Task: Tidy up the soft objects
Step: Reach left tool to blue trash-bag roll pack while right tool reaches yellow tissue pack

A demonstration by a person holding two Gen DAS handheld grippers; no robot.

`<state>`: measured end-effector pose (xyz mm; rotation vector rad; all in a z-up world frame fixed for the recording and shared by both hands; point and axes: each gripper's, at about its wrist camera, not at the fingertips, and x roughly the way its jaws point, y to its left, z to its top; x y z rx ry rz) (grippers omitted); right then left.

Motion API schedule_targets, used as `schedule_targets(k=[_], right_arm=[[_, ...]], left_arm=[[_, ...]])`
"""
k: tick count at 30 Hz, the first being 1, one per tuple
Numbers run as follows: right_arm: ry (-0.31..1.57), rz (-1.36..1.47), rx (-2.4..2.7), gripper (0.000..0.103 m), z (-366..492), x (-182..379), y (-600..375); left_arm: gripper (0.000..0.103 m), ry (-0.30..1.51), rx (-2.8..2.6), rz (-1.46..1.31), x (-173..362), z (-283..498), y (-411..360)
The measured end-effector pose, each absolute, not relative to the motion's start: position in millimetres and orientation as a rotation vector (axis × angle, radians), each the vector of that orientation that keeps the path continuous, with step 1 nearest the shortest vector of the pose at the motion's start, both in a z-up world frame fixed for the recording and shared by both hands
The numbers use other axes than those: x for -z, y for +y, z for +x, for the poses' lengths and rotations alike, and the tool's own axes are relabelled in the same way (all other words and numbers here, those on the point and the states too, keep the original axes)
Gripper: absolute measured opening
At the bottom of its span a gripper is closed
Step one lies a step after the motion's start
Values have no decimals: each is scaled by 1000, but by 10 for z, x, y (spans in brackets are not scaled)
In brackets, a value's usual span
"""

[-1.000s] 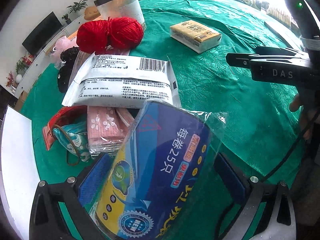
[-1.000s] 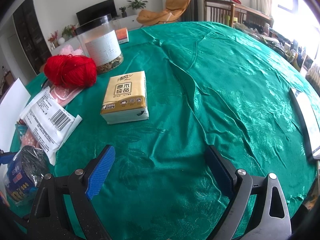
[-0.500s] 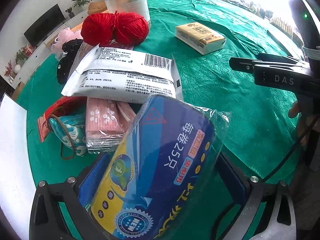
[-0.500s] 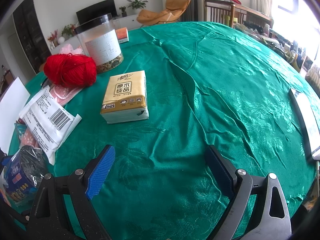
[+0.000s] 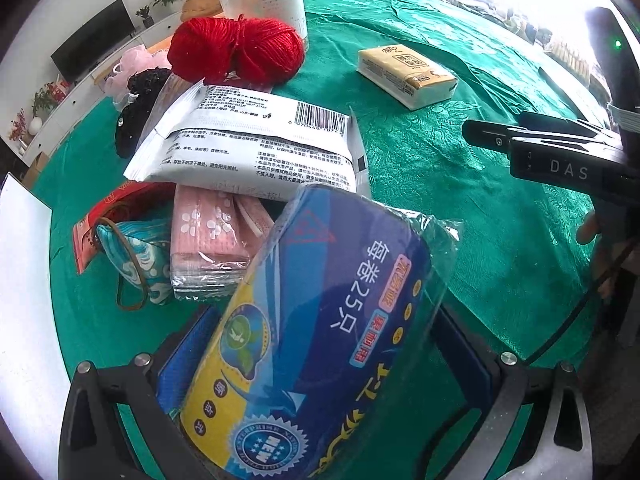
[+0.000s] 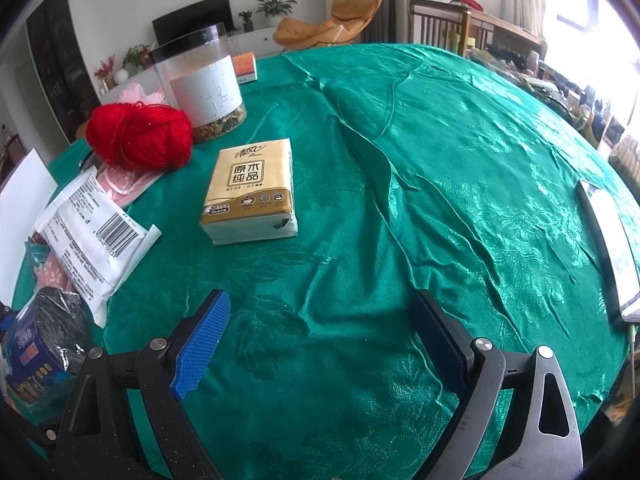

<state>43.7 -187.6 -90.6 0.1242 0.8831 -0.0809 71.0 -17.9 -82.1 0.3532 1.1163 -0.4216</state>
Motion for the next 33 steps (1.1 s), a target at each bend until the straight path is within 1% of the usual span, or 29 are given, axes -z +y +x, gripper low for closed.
schedule_targets(k=[24,30,32,33], right_arm=[[891,92,94,93,445,924,-1828],[890,97,92,93,442,921,-1831],[886,111,86,93,436,915,-1850],[883,123,82,93,430,909,-1867]], left_arm=[[103,1122,408,355,818,719,-192],[103,1154,395,421,787,669,-260],[96,1135,391,441,755,606,-262],[87,1121,376,448,736,578,-252]])
